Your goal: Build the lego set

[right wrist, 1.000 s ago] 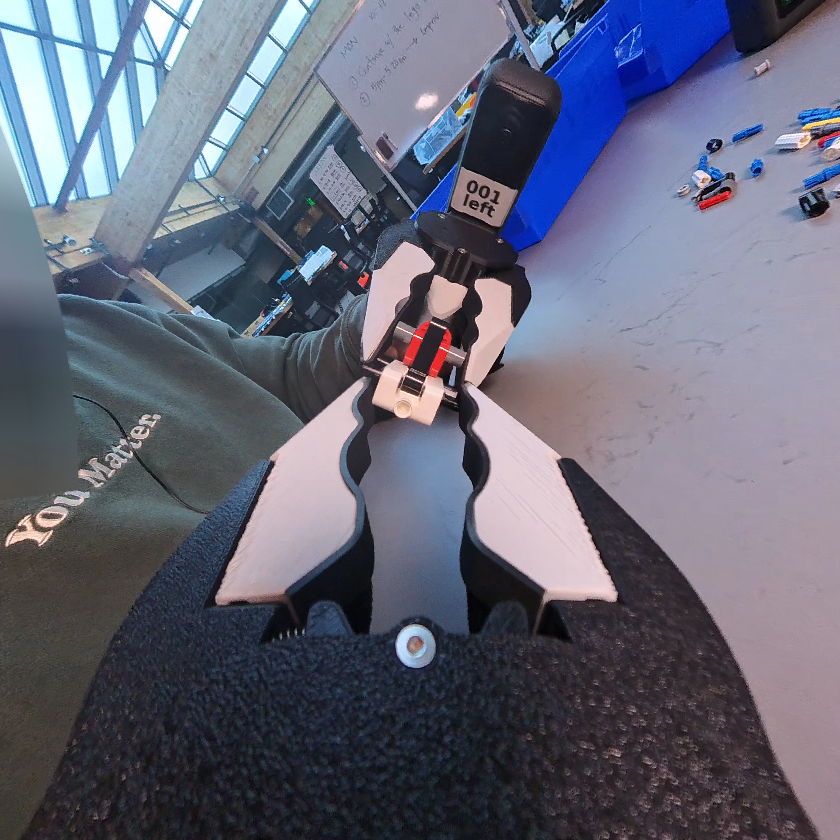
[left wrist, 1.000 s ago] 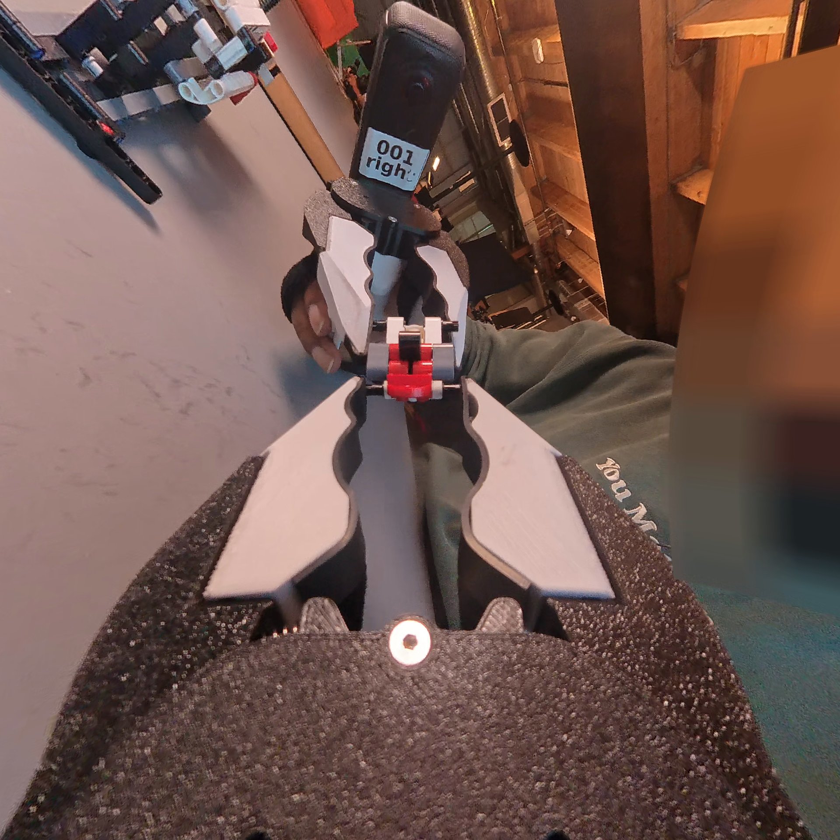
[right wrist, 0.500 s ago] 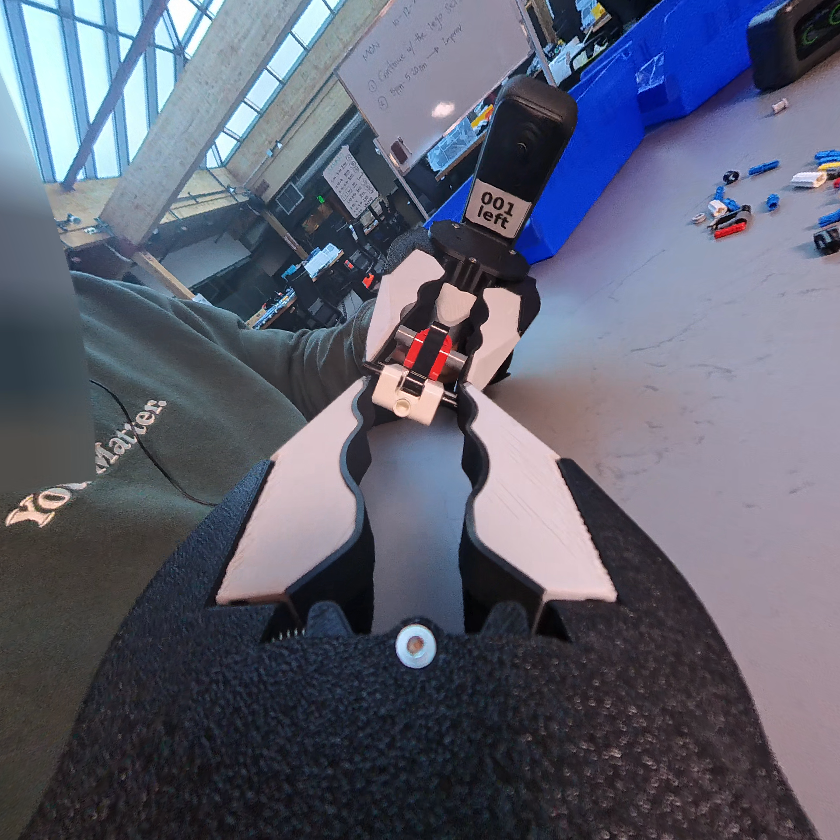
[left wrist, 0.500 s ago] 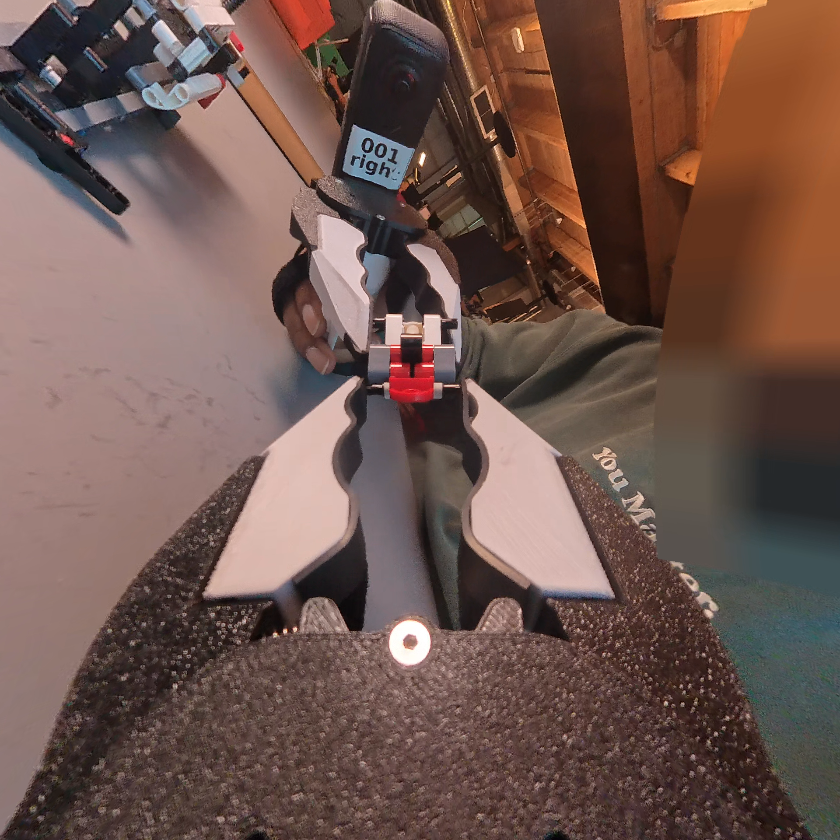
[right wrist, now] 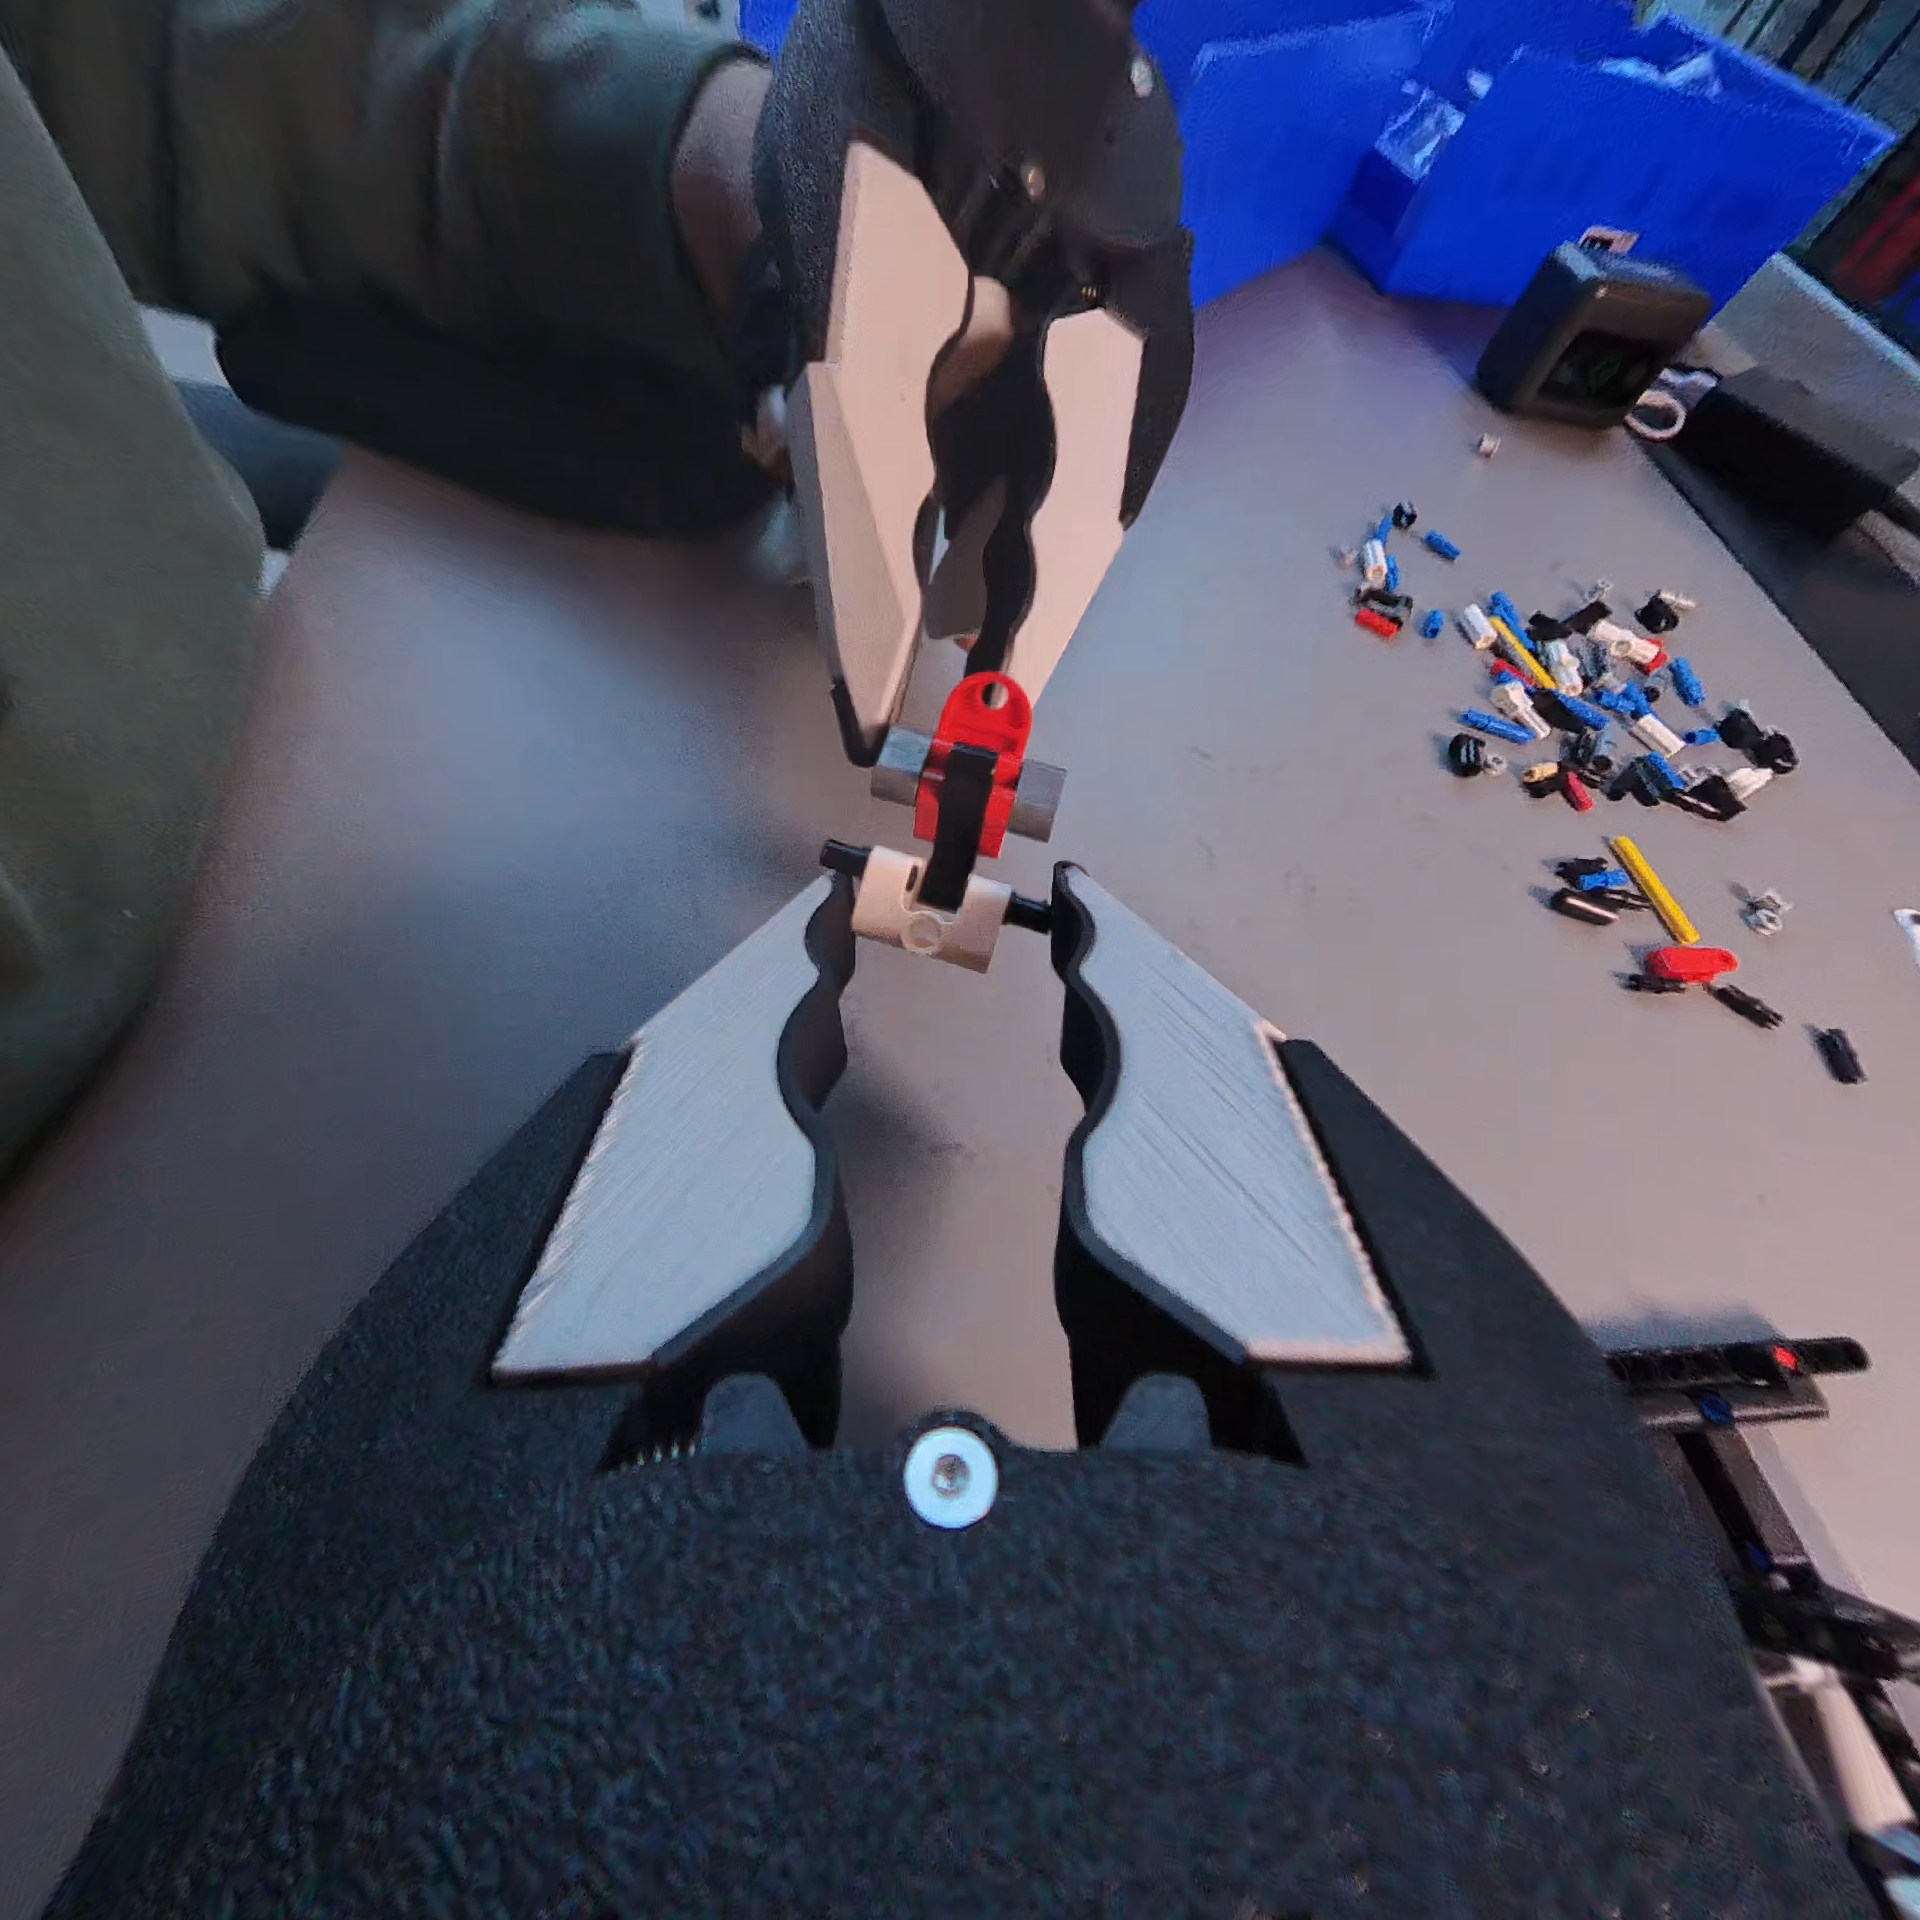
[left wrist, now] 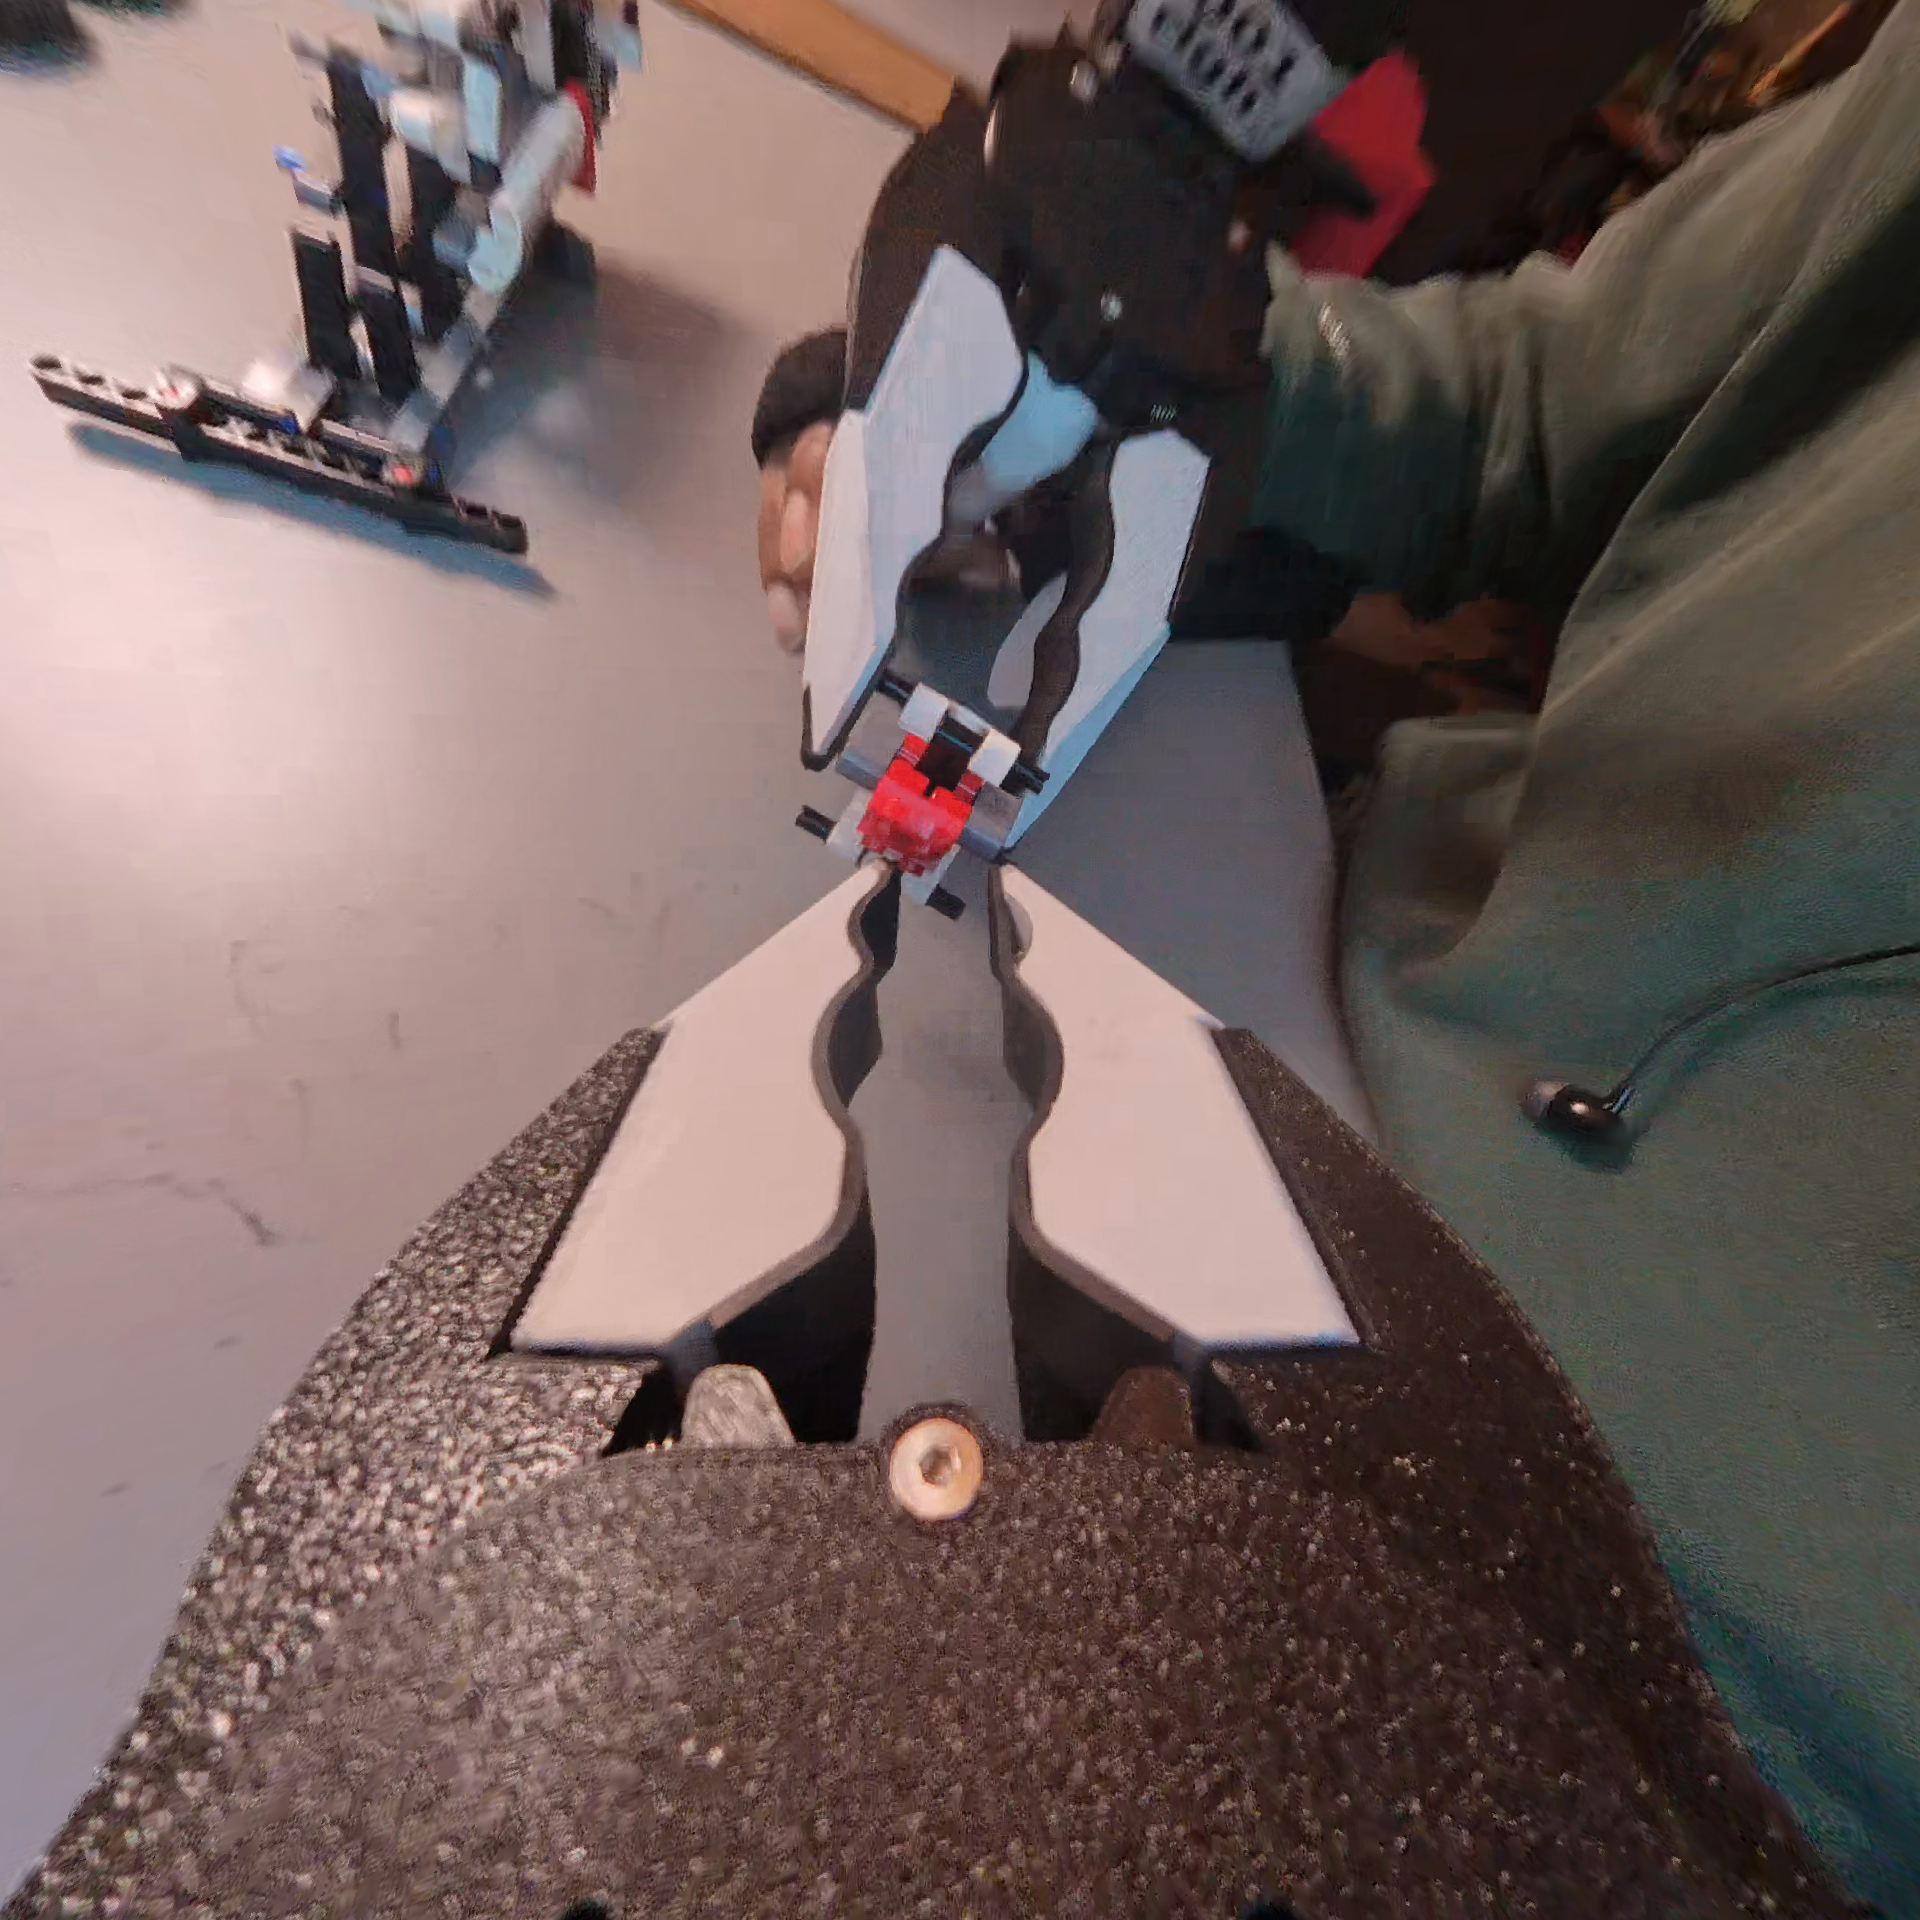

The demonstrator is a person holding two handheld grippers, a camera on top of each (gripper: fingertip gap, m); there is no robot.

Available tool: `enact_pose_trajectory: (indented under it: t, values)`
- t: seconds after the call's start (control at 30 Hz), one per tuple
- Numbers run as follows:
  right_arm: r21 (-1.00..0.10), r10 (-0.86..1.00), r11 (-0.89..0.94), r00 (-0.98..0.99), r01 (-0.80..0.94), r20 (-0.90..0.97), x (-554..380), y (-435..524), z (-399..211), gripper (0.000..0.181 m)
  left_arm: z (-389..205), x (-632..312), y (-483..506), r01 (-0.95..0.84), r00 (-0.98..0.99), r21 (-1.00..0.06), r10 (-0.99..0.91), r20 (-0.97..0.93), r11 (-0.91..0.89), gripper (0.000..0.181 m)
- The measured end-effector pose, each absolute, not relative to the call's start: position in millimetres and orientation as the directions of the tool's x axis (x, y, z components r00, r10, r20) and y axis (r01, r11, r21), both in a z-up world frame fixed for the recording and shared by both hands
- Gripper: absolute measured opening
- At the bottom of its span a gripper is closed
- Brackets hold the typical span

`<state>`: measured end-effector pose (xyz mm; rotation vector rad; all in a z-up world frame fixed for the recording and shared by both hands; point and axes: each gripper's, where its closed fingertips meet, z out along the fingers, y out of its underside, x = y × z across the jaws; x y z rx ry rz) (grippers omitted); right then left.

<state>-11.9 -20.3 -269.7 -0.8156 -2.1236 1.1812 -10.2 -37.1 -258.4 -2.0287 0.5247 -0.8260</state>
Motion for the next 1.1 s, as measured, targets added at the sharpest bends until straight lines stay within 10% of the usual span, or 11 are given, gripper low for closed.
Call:
enact_pose_trajectory:
  t: [0.37,0.53,1.1]
  values:
    - [-0.704,0.696,0.601,-0.682,0.379,0.226,-3,-9,-310,0.040,-294,-10,-31,-0.295,0.745,-0.782,-0.645,0.171,-0.548,0.036]
    - [-0.712,0.708,0.534,-0.701,0.455,0.083,13,-5,-307,0.072,-302,-9,-31,-0.362,0.739,-0.760,-0.663,0.119,-0.539,0.034]
    - [-0.700,0.657,0.569,-0.751,0.431,0.071,-5,-12,-314,0.032,-298,0,-25,-0.357,0.722,-0.769,-0.679,0.133,-0.530,0.030]
